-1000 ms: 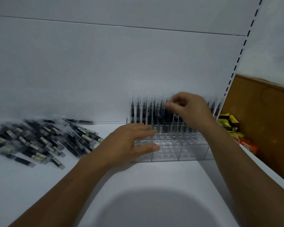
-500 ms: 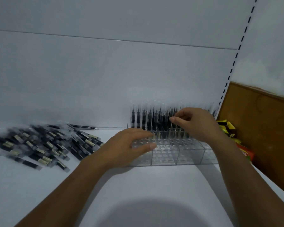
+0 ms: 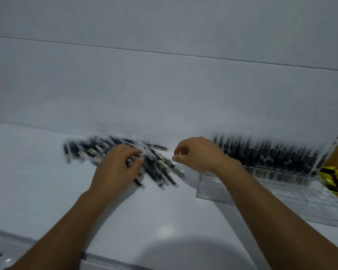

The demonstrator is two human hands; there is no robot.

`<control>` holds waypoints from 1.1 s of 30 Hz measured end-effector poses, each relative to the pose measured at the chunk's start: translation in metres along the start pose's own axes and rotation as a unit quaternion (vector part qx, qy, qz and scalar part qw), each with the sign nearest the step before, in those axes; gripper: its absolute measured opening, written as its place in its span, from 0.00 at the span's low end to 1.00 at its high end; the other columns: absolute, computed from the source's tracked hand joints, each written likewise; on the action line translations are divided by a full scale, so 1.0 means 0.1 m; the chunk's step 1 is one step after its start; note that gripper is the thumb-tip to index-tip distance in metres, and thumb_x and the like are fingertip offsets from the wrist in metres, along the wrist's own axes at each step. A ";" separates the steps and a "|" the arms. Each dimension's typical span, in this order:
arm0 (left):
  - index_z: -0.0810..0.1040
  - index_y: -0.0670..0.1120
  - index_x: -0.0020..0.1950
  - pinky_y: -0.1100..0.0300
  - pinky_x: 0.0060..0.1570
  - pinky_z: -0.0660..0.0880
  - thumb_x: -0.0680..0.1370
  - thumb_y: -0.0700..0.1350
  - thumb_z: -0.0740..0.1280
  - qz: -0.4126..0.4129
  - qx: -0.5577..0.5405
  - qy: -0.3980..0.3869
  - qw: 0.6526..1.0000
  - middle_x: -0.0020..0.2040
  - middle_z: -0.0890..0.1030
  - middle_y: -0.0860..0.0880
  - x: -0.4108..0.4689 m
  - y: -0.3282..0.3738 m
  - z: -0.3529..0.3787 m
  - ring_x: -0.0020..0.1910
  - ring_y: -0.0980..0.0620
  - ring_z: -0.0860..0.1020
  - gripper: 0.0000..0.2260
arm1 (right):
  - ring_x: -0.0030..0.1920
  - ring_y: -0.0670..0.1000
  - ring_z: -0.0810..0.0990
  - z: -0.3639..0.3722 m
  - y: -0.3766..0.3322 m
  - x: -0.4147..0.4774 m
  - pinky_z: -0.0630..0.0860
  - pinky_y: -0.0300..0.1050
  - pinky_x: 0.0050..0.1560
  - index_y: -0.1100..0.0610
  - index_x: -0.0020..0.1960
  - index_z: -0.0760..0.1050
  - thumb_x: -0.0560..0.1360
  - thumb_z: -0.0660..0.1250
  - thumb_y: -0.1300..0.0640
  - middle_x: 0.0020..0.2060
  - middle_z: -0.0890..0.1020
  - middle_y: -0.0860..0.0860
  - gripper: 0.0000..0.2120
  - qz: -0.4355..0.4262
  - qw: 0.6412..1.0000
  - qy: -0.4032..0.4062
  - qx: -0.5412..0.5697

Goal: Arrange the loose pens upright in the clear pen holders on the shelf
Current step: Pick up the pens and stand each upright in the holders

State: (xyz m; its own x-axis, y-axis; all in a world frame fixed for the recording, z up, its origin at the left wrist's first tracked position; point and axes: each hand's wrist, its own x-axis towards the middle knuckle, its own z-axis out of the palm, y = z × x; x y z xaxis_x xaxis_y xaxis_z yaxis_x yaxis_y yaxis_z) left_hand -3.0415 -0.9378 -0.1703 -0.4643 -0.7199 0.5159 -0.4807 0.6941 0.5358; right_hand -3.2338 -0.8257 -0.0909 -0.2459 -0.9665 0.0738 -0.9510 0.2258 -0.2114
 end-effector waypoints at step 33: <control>0.77 0.58 0.62 0.56 0.58 0.72 0.75 0.38 0.65 0.216 0.189 -0.367 0.885 0.60 0.76 0.58 0.64 0.25 0.01 0.60 0.55 0.73 0.20 | 0.38 0.43 0.79 0.25 0.08 -0.19 0.78 0.47 0.46 0.44 0.47 0.79 0.75 0.69 0.50 0.33 0.81 0.40 0.02 0.000 0.967 0.108 0.232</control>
State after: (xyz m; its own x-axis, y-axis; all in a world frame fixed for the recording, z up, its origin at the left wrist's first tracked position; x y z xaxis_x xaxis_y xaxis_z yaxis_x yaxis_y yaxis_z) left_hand -3.0836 -0.9666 -0.1251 -0.9568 -0.2895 -0.0285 -0.2907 0.9548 0.0621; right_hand -3.2321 -0.8086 -0.1182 -0.3280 -0.9067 0.2650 -0.7767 0.0991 -0.6220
